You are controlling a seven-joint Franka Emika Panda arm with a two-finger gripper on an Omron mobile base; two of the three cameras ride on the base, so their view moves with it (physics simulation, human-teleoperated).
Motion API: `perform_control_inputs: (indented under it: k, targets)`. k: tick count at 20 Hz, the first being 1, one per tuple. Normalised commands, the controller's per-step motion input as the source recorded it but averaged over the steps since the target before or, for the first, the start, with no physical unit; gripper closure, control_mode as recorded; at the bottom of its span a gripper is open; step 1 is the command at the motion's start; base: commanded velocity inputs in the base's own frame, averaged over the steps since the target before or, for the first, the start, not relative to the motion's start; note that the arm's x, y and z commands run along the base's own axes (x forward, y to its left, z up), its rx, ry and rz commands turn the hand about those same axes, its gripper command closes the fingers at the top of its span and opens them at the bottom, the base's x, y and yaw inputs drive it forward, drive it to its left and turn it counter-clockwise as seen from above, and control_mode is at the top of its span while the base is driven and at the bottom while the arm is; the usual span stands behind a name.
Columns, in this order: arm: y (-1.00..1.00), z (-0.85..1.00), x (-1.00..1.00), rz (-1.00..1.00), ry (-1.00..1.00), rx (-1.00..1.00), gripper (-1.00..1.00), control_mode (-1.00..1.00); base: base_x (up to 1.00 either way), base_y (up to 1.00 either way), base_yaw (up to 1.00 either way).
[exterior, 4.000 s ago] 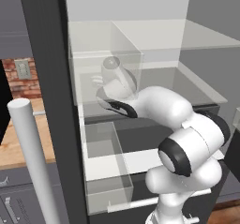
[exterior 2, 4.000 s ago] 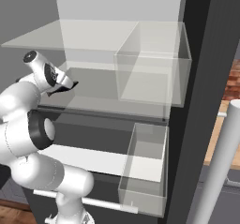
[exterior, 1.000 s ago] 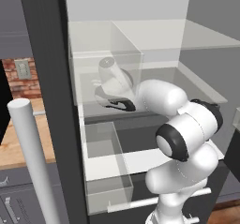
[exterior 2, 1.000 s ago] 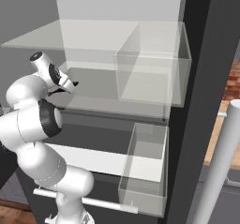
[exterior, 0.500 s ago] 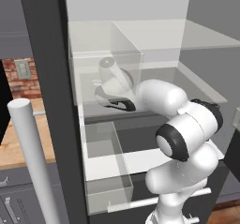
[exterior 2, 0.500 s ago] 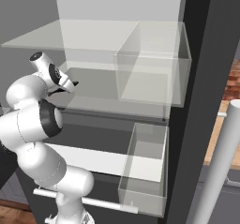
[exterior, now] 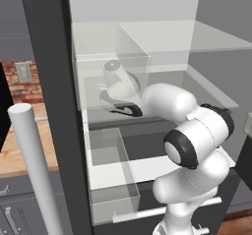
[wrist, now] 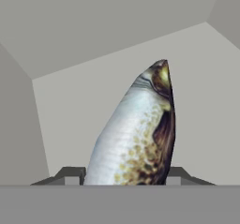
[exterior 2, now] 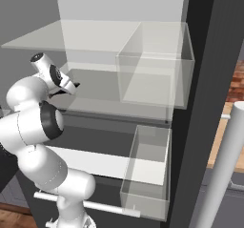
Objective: Gather the tomato and garlic from the fridge and place them on a tray on the dining counter. Then gather the fish and chicken drumstick from the fridge and place them on the other tray.
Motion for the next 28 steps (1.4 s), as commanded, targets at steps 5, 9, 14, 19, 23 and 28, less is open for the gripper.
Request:
perform_control_inputs:
  k: [5, 9, 14, 19, 23, 28]
  targets:
    - [-0.13, -0.15, 0.08, 0.02, -0.06, 0.04, 1.0, -1.0, 0.0, 0.0, 0.0]
    - [-0.18, -0.23, 0.18, 0.09, -0.2, 0.09, 1.0, -1.0, 0.0, 0.0, 0.0]
    - [-0.27, -0.26, 0.05, 0.12, -0.25, 0.05, 1.0, -1.0, 0.0, 0.0, 0.0]
    - [-0.65, 0.0, -0.32, 0.16, -0.08, 0.01, 1.0, -1.0, 0.0, 0.0, 0.0]
    - [-0.79, 0.01, -0.65, 0.13, 0.0, 0.0, 1.0, -1.0, 0.0, 0.0, 0.0]
    - [-0.63, 0.12, -0.95, 0.04, 0.0, 0.0, 1.0, -1.0, 0.0, 0.0, 0.0]
